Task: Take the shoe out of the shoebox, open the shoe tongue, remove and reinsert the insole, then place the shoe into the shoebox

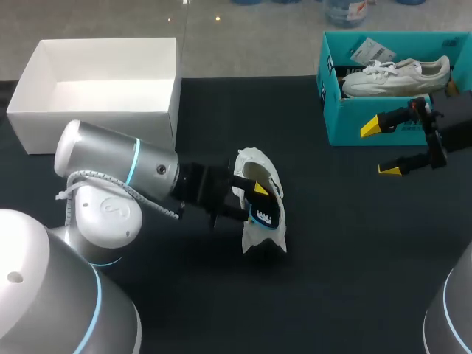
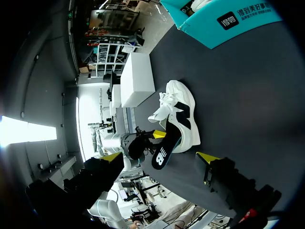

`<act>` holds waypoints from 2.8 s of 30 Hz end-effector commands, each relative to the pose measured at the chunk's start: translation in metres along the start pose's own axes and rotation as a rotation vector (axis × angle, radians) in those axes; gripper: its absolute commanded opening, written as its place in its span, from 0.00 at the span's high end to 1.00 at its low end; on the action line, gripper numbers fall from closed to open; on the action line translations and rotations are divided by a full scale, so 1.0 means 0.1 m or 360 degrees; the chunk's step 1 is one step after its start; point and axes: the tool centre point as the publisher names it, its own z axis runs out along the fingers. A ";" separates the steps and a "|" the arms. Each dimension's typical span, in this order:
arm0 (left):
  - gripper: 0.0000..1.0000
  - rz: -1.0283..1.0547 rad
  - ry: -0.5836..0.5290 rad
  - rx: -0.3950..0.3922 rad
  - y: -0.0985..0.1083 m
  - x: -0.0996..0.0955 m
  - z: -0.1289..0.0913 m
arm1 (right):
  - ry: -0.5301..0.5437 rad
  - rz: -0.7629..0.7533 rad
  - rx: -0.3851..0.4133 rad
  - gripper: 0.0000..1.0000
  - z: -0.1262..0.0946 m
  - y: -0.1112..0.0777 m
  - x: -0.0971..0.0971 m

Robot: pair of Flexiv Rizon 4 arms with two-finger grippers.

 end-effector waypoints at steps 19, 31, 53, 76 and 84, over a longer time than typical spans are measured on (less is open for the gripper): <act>1.00 -0.0047 -0.0082 -0.0097 0.21 0.04 0.14 | -0.0007 0.0002 0.0000 0.00 0.01 0.00 0.00; 0.28 -0.0050 -0.0149 -0.0110 0.18 -0.05 0.01 | -0.0007 0.0002 0.0000 0.00 0.01 0.00 0.00; 1.00 0.0061 0.0010 -0.0102 0.14 0.07 0.09 | -0.0007 0.0002 0.0000 0.00 0.01 0.00 0.00; 0.58 0.0038 -0.0121 -0.0156 0.29 -0.08 0.01 | -0.0007 0.0002 0.0000 0.00 0.01 0.00 0.00; 0.68 0.0056 -0.0094 -0.0106 0.15 0.01 -0.08 | -0.0007 0.0002 0.0000 0.00 0.01 0.00 0.00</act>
